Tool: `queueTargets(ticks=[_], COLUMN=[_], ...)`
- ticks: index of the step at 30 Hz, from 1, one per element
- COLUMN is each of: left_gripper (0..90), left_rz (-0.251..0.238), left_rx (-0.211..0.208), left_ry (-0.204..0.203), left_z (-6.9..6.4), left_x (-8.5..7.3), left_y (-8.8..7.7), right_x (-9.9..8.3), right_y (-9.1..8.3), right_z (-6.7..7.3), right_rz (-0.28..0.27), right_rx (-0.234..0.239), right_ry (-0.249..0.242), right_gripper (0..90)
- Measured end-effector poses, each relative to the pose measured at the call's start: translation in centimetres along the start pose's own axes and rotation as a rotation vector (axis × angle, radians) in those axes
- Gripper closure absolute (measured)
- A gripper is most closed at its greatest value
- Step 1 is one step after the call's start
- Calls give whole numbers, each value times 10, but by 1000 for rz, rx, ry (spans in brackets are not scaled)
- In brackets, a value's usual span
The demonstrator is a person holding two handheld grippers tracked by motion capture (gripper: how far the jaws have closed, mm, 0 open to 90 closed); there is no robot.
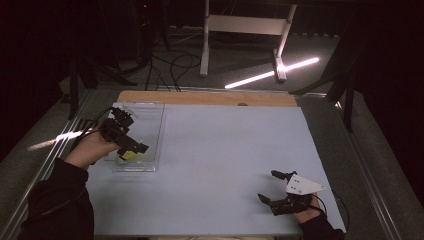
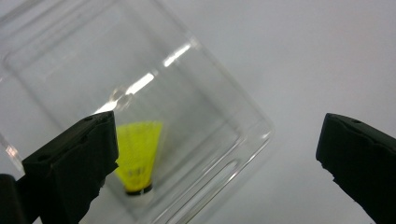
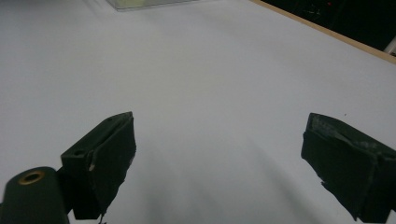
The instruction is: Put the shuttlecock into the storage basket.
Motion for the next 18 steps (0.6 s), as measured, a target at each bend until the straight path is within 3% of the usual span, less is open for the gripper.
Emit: queueTargets(ticks=[14, 18], left_gripper=[0, 1], left_rz=[-88, -121], left_rx=[-32, -59], left_ry=[109, 133], left_z=[-36, -49], left_x=[30, 38], left_y=[3, 5], right_x=[0, 0], right_y=[0, -1], right_z=[0, 0], right_rz=[-1, -1], right_rx=[0, -2], right_ry=[-1, -1], right_gripper=[99, 99])
Point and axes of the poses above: each handheld gripper's, and its own axes: y roughly forward along the jaws, x roughly out of its top, z roughly to its left, the point moved 8 cm from there along y, roughly forward along the jaws, and after that the axes turned 6 degrees about -x, right-handed, at the moved point
